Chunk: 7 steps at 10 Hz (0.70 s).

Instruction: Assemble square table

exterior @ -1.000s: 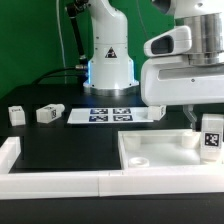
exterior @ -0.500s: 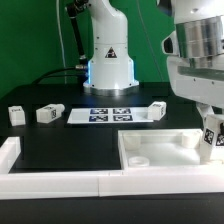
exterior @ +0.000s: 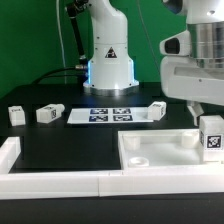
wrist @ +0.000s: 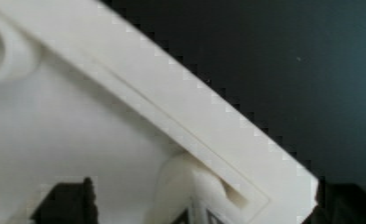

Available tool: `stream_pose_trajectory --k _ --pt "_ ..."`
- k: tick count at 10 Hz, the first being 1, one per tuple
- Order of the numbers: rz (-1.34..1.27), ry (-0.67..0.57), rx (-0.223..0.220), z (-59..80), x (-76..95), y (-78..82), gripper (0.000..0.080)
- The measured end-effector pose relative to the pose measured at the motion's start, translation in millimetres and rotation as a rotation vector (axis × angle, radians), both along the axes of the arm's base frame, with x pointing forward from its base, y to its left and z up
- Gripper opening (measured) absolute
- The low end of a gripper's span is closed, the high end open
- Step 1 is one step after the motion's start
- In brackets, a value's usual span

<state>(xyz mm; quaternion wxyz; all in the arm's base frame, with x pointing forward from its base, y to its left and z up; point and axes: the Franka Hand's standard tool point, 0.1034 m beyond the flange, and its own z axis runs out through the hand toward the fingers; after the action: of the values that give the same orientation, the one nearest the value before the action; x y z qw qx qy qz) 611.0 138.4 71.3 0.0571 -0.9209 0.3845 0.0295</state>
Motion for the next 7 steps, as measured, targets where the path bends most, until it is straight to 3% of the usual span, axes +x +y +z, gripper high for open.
stream_pose_trajectory --k 1,3,5,7 --pt "0.186 -0.015 0.003 0.8 0.2 -2.7 0.064" --pt "0.329 -0.035 0.007 0.7 0.4 -2.7 0.0648" --pt "0.633 -0.064 -0.015 5.6 6.7 -13.8 0.0649" --pt "0.653 -0.074 -0.021 7.1 9.8 -13.3 0.0615"
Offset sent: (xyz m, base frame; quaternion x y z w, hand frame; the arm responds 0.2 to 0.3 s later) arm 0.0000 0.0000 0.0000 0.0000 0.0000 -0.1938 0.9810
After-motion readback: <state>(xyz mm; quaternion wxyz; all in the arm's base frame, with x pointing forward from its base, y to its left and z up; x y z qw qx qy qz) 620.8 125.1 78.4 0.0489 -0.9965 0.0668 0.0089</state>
